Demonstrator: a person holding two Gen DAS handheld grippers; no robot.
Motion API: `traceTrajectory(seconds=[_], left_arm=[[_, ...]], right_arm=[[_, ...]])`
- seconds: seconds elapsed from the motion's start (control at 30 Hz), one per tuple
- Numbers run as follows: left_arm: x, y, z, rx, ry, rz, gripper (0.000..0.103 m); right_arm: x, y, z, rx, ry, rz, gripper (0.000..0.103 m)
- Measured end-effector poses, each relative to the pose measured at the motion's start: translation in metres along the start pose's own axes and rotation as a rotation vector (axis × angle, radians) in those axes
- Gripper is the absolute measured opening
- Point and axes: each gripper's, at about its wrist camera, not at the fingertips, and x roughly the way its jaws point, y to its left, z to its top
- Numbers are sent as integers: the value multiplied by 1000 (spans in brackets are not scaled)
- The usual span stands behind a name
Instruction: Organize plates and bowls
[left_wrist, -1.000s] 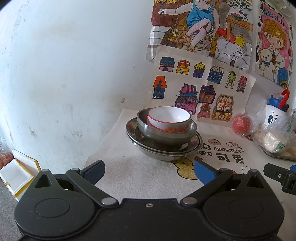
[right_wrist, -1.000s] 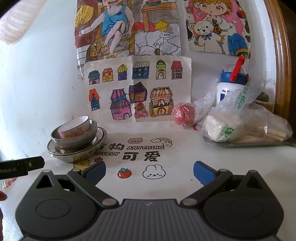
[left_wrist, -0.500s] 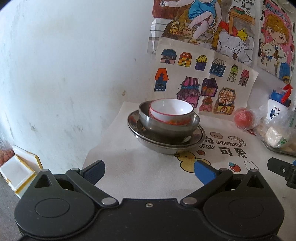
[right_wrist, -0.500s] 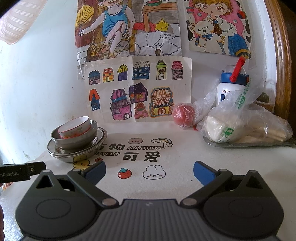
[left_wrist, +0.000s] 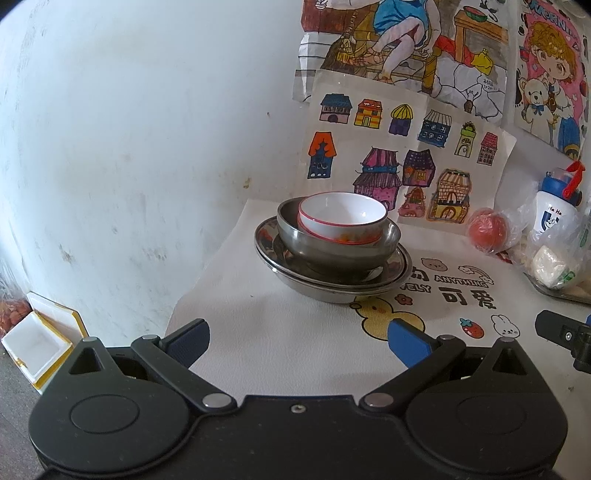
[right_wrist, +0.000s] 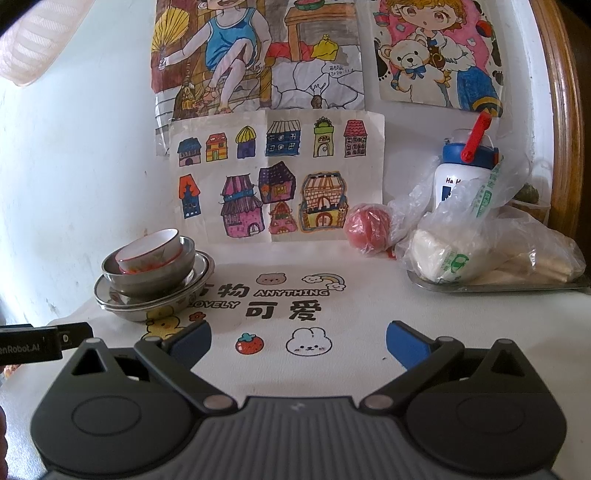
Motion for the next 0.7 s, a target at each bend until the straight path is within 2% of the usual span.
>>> traceTrajectory(seconds=[0.7], left_arm=[[1, 2, 2, -7, 8, -12, 102]], right_arm=[[1, 0, 0, -1, 3, 0, 103]])
